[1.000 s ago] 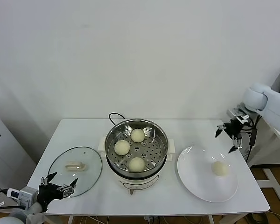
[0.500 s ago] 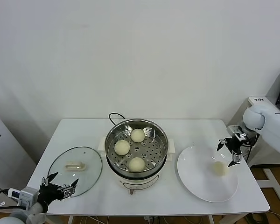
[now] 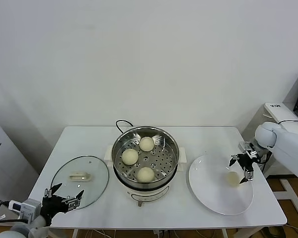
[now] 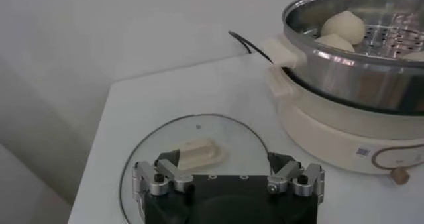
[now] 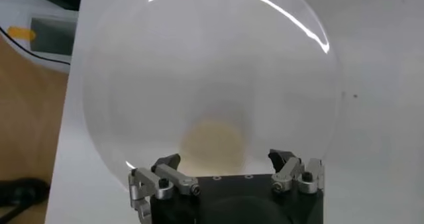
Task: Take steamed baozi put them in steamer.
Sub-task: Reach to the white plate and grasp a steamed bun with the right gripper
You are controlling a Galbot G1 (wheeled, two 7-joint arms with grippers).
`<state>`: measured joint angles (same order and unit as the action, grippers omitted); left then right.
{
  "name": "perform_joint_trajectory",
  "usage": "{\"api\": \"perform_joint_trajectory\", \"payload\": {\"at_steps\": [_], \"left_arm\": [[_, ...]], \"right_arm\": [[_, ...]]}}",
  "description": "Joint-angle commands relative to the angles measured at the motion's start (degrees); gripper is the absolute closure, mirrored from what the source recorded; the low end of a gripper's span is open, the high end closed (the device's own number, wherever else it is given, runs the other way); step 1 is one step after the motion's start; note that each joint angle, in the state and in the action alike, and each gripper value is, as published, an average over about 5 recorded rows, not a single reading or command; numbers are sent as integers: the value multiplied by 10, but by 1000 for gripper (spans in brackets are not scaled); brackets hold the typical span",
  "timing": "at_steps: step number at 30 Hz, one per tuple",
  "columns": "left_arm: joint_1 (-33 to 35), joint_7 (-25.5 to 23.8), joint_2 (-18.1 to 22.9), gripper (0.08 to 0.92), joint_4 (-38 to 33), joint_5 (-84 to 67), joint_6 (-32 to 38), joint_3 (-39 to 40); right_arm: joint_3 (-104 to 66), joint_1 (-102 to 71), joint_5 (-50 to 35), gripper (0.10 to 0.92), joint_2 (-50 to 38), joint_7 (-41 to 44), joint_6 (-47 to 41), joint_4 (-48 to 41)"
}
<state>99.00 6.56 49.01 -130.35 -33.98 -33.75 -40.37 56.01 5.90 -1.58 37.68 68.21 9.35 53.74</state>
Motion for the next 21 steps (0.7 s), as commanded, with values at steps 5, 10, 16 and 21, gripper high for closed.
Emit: {"api": "perform_joint_trajectory", "payload": {"at_steps": [5, 10, 16, 21], "left_arm": [[0, 0, 0, 177, -2, 1, -2, 2], [0, 0, -1, 177, -4, 1, -2, 2], [1, 0, -2, 177, -3, 1, -2, 2], [0, 1, -2, 177, -4, 1, -3, 3]], "right_arm": [[-48, -54, 30, 203, 7, -9, -1, -9], [-52, -59, 36, 265, 11, -12, -2, -10], [-65, -68, 50, 420, 13, -14, 0, -7], [-58, -56, 46, 549, 4, -14, -2, 6]]}}
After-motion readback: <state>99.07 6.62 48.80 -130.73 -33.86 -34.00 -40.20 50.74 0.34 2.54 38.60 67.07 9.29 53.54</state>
